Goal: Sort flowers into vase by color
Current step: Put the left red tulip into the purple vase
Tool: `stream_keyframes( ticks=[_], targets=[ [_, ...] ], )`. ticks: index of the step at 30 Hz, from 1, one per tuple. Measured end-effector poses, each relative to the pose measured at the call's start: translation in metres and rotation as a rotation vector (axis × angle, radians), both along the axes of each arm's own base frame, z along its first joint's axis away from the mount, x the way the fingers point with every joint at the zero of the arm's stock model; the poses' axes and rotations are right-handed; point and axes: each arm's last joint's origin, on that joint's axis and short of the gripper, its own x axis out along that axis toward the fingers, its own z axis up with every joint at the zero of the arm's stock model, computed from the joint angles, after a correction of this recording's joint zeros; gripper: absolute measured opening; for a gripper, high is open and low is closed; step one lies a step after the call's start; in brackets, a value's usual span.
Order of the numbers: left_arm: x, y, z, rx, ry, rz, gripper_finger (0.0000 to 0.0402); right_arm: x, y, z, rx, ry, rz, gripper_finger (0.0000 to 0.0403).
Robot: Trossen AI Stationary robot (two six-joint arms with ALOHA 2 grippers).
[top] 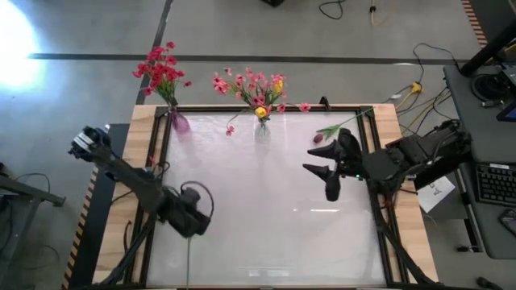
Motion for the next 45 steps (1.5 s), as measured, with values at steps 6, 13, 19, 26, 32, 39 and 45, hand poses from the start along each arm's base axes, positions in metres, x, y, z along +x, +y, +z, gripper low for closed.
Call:
stream_keyframes(
  ticks=[6,13,19,26,32,39,45],
  targets=[
    [0.006,-0.006,-0.028,0.025,0.148,0.191,0.0192,-0.015,0.006,0.004,0.023,0.006,0.111,0.0201],
    [0.019,0.005,-0.054,0.052,0.24,0.281,0.0157,-0.023,0.018,0.003,0.031,0.02,0.174,0.0201],
    [0.024,0.021,-0.062,0.05,0.258,0.306,0.01,-0.026,0.028,0.002,0.061,0.022,0.206,0.0201],
    [0.014,0.043,-0.055,0.12,0.182,0.328,0.001,-0.037,0.032,0.006,0.083,0.001,0.249,0.0201],
    [0.011,0.085,-0.01,0.4,-0.158,0.322,0.0001,-0.047,0.018,0.016,0.084,-0.054,0.199,0.0201],
    [0.0,0.161,0.073,0.922,-0.232,0.266,0.0,-0.04,0.003,0.026,-0.018,-0.108,0.1,0.0201],
    [-0.03,0.211,0.153,1.236,-0.179,0.292,0.0,-0.03,-0.006,0.032,-0.119,-0.145,0.014,0.0201]
  ],
)
